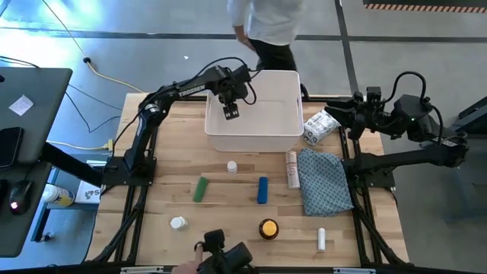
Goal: Pick & place medical supplies in basket/bin
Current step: Put the orange medicine bottle into the white bin
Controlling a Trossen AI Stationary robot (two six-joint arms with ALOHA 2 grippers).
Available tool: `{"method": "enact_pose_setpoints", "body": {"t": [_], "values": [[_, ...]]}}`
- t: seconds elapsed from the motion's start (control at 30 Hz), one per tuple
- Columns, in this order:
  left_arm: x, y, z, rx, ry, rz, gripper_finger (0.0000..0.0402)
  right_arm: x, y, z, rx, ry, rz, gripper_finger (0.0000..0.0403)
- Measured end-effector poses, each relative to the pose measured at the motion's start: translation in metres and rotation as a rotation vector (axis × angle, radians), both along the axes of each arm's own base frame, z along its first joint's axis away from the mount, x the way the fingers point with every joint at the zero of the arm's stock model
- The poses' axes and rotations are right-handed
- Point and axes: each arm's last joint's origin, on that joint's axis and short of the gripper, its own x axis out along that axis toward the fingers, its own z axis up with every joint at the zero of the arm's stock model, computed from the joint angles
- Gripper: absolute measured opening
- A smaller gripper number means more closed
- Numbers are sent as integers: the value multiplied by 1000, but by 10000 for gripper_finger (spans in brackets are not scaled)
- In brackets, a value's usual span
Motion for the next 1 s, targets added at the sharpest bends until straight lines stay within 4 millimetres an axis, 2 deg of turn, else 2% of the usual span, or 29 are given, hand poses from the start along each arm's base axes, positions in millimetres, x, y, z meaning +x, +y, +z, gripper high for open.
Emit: {"method": "enact_pose_setpoints", "body": {"t": [0.3, 0.77, 1.0], "values": [[-1, 13, -24, -10, 72, 26, 256, 0, 1, 0, 17, -6, 21, 189], [0, 17, -25, -19, 54, -60, 257, 0, 1, 0, 38, -13, 38, 189], [0, 18, -28, -4, 90, -172, 257, 0, 1, 0, 48, -16, 45, 189]]}}
